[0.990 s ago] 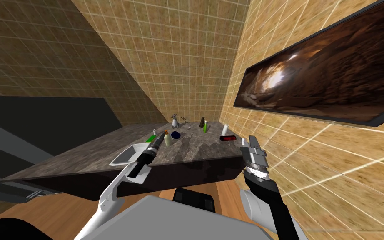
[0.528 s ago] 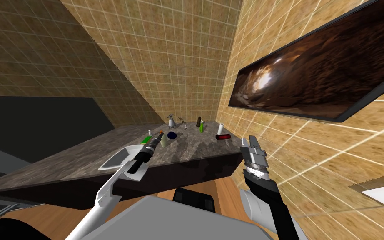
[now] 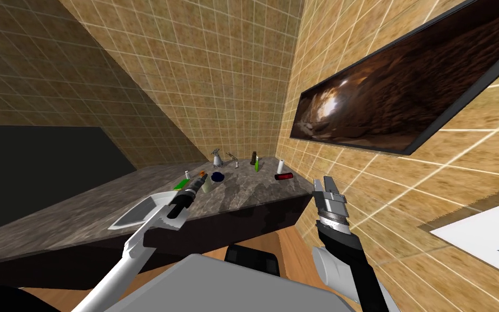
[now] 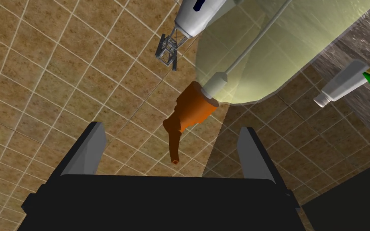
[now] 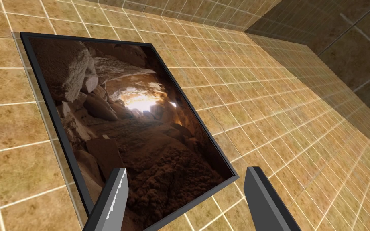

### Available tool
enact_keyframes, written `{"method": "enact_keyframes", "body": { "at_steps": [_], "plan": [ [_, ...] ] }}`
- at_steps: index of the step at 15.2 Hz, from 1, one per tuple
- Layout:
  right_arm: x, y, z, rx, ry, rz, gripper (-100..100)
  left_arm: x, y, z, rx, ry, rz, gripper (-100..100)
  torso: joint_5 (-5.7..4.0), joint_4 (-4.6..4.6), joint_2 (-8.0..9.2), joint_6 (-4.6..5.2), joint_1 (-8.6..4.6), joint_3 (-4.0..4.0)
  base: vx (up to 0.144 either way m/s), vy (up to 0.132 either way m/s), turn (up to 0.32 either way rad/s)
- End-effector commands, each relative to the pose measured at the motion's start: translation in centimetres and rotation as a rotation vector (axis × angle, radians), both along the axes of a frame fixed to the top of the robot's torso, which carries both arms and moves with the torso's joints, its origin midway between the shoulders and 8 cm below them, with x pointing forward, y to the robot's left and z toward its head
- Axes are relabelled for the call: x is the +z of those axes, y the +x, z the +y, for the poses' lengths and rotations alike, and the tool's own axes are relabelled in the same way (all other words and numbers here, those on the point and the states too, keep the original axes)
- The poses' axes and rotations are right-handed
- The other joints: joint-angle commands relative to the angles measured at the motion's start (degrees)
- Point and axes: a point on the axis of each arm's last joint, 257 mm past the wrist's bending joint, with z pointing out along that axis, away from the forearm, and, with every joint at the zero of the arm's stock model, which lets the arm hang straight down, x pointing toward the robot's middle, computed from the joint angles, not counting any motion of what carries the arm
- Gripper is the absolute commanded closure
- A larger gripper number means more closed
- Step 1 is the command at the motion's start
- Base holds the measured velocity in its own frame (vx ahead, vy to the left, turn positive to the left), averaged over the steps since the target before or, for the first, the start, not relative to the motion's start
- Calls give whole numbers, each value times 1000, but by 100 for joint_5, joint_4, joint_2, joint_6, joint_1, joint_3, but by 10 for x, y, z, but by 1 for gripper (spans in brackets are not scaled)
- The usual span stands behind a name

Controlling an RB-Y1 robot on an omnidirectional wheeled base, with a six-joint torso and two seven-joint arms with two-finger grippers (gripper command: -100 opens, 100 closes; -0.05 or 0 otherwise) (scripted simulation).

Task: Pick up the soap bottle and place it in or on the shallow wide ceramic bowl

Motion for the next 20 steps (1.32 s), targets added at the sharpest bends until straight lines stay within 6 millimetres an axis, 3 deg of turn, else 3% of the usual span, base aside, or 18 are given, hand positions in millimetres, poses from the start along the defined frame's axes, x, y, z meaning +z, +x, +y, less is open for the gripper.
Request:
{"method": "enact_keyframes", "body": {
  "at_steps": [1, 2, 3, 7, 8, 12, 14, 15, 16, 17, 18, 20],
  "plan": [
    [0, 0, 0, 0, 0, 0, 0, -2, -2, 12, 28, 21, 24, -100, 0, 0, 0, 0, 0, 0, 7, -42, -78],
    [0, 0, 0, 0, 0, 0, 0, -4, -3, 26, 57, 46, 47, -100, 0, 0, 0, -1, 1, 0, 8, -45, -90],
    [0, 0, 0, 0, 0, 0, 0, -4, -3, 26, 57, 46, 47, -100, 0, 0, 0, -1, 1, 0, 7, -42, -77],
    [0, 0, 0, 0, 0, 0, 0, -6, -11, 75, 163, 129, 125, -100, -1, 0, 0, 1, -5, 0, 10, -62, -121],
    [0, 0, 0, 0, 0, 0, 0, -6, -11, 75, 163, 129, 125, -100, -2, 0, -1, 0, -9, -1, 19, -62, -74],
    [0, 0, 0, 0, 0, 0, 0, -3, -18, 109, 239, 185, 174, -100, -1, 0, -2, 0, 0, -1, 15, -46, -84],
    [0, 0, 0, 0, 0, 0, 0, -1, -22, 121, 267, 204, 190, -100, 0, 0, -1, -2, 2, 0, 13, -36, -60],
    [0, 0, 0, 0, 0, 0, 0, -1, -20, 113, 246, 192, 178, -100, 0, 0, 0, -1, 3, 0, 8, -17, -26],
    [0, 0, 0, 0, 0, 0, 0, -2, -16, 121, 272, 190, 185, -100, 1, 0, 1, -3, 8, 1, 35, 38, -131],
    [0, 0, 0, 0, 0, 0, 0, -1, -19, 117, 258, 193, 182, -100, 4, 0, -5, 2, 23, -3, 31, 43, -89],
    [0, 0, 0, 0, 0, 0, 0, -1, -18, 118, 261, 192, 183, 100, 7, -1, -6, -2, 30, -4, 10, 14, -6],
    [0, 0, 0, 0, 0, 0, 0, -2, -19, 119, 264, 192, 185, 100, 5, 1, -2, 8, 20, 0, 5, 4, 1]
  ]
}}
